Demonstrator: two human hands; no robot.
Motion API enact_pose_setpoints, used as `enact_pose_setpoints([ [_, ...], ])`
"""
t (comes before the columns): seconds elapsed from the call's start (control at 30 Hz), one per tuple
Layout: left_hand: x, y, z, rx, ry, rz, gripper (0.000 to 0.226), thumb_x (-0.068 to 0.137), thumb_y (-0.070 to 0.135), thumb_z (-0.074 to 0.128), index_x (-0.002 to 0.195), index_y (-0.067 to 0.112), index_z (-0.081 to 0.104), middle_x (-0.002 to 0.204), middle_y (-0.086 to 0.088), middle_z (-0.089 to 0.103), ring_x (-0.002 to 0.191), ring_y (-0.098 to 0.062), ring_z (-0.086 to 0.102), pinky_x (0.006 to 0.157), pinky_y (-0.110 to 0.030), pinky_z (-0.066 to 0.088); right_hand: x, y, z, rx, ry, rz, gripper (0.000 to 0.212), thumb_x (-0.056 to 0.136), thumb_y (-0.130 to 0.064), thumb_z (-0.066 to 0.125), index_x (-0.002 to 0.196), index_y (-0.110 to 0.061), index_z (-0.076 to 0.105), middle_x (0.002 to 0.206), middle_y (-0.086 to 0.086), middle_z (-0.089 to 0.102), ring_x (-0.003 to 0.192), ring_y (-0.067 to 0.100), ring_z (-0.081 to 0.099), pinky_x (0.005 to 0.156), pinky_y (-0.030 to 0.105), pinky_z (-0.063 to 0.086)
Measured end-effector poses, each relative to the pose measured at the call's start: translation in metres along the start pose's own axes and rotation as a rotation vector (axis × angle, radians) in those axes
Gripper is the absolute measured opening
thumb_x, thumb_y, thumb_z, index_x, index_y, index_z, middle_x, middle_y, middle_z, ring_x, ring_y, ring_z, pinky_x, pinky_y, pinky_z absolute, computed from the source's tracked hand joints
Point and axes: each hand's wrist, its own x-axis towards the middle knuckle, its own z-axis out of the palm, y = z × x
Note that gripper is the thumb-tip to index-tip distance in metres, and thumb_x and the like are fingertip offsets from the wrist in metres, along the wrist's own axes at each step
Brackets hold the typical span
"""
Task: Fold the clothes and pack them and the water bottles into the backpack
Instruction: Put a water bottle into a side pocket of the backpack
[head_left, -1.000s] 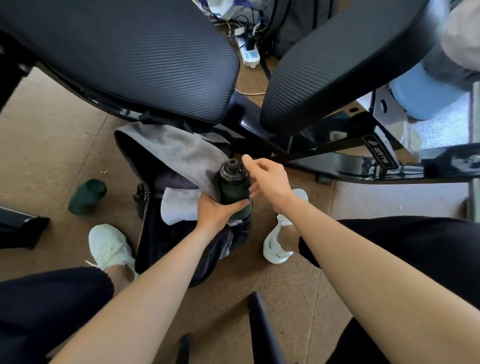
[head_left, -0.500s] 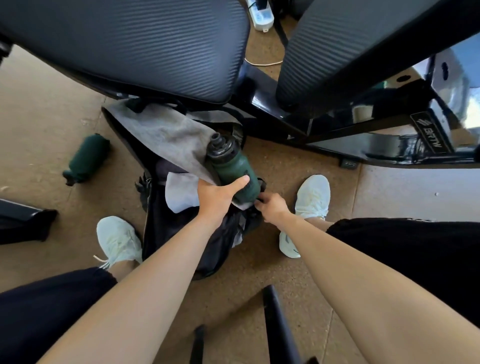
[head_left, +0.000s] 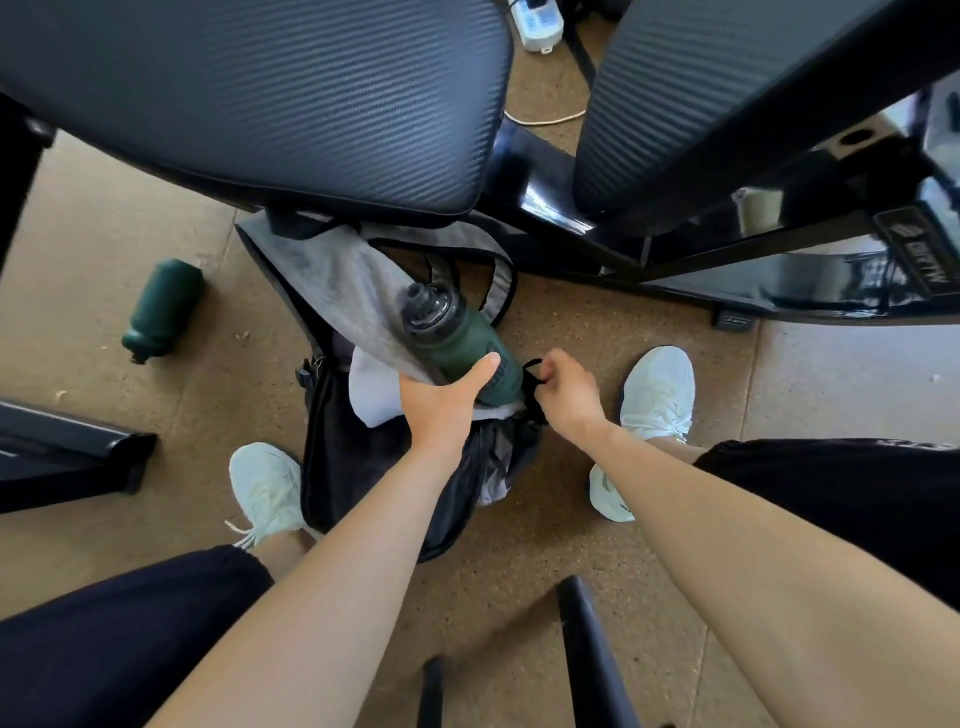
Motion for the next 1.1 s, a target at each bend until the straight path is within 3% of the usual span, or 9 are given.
enact_pose_setpoints([
  [0.1,-0.003,0.005,0.007,0.027,0.005,-0.014,0.089,0.061,0.033,0.098,0.138,0.019,0.056,0.129,0.007,0.069,0.117,-0.007,0.067,0.104,-0.039,0.055,-0.019,-0.007,0.005,0.146,-0.121,-0.117,0.065,0.097,0.006,0.045,0.146,-0.037,0.047,0.132,-0.004,0.062,0.118,0.015,0.058,0.104,0.032,0.049],
  [0.2,-0.006,0.011,0.006,0.127,0.014,0.002,0.086,0.061,0.042,0.095,0.135,0.025,0.053,0.128,0.011,0.067,0.118,-0.007,0.064,0.105,-0.039,0.054,-0.027,-0.015,0.004,0.077,-0.224,-0.202,0.091,0.098,0.003,0.043,0.153,-0.061,0.011,0.144,0.002,0.059,0.126,0.024,0.06,0.111,0.04,0.047],
  [0.33,-0.019,0.026,-0.003,0.286,0.19,0.059,0.117,0.054,0.062,0.091,0.15,0.024,0.036,0.144,0.006,0.05,0.132,-0.015,0.052,0.109,-0.045,0.049,-0.032,-0.025,-0.001,-0.06,-0.242,-0.299,0.094,0.098,0.003,0.041,0.153,-0.063,0.001,0.133,0.008,0.066,0.105,0.029,0.068,0.099,0.043,0.054],
  [0.43,-0.031,0.041,-0.012,0.717,0.435,0.338,0.135,0.053,0.064,0.091,0.157,0.015,0.02,0.152,-0.011,0.032,0.14,-0.032,0.031,0.115,-0.053,0.034,-0.032,-0.028,-0.001,-0.112,-0.24,-0.34,0.097,0.098,0.004,0.038,0.148,-0.069,-0.002,0.125,0.01,0.07,0.092,0.029,0.07,0.093,0.044,0.056],
  [0.57,-0.026,0.069,-0.018,1.012,0.261,0.504,0.138,0.055,0.061,0.09,0.16,0.019,0.012,0.158,-0.008,0.03,0.142,-0.029,0.032,0.112,-0.047,0.033,-0.035,-0.03,0.002,-0.143,-0.246,-0.36,0.097,0.098,0.005,0.038,0.15,-0.066,-0.003,0.123,0.011,0.069,0.091,0.029,0.069,0.092,0.042,0.057],
  [0.67,-0.013,0.086,-0.017,0.834,0.11,0.342,0.121,0.067,0.066,0.082,0.16,0.026,0.016,0.154,-0.001,0.033,0.14,-0.02,0.041,0.098,-0.037,0.042,-0.035,-0.027,0.001,-0.16,-0.253,-0.368,0.102,0.097,0.005,0.038,0.144,-0.073,-0.008,0.128,0.013,0.067,0.099,0.032,0.068,0.094,0.046,0.056],
  [0.8,0.002,0.1,-0.017,0.874,0.096,0.191,0.08,0.07,0.066,0.078,0.133,0.023,0.053,0.127,0.001,0.054,0.112,-0.02,0.058,0.085,-0.036,0.048,-0.036,-0.024,0.0,-0.127,-0.256,-0.338,0.101,0.098,0.005,0.041,0.147,-0.071,-0.004,0.128,0.013,0.065,0.103,0.031,0.068,0.095,0.047,0.057],
  [0.93,-0.009,0.098,-0.017,0.615,0.115,0.214,0.06,0.067,0.062,0.083,0.11,0.025,0.062,0.106,0.008,0.068,0.1,-0.017,0.066,0.088,-0.037,0.055,-0.036,-0.027,0.002,0.085,-0.088,-0.17,0.07,0.097,0.002,0.053,0.156,-0.031,0.032,0.134,0.015,0.062,0.123,0.034,0.059,0.104,0.043,0.05],
  [1.1,-0.02,0.065,0.005,0.01,0.04,-0.187,0.06,0.078,0.034,0.088,0.123,0.01,0.057,0.116,-0.004,0.069,0.102,-0.021,0.072,0.074,-0.033,0.064,-0.035,-0.023,0.009,0.3,-0.01,0.159,0.036,0.094,-0.006,0.066,0.129,-0.004,0.057,0.126,0.014,0.067,0.122,0.032,0.061,0.102,0.043,0.051],
])
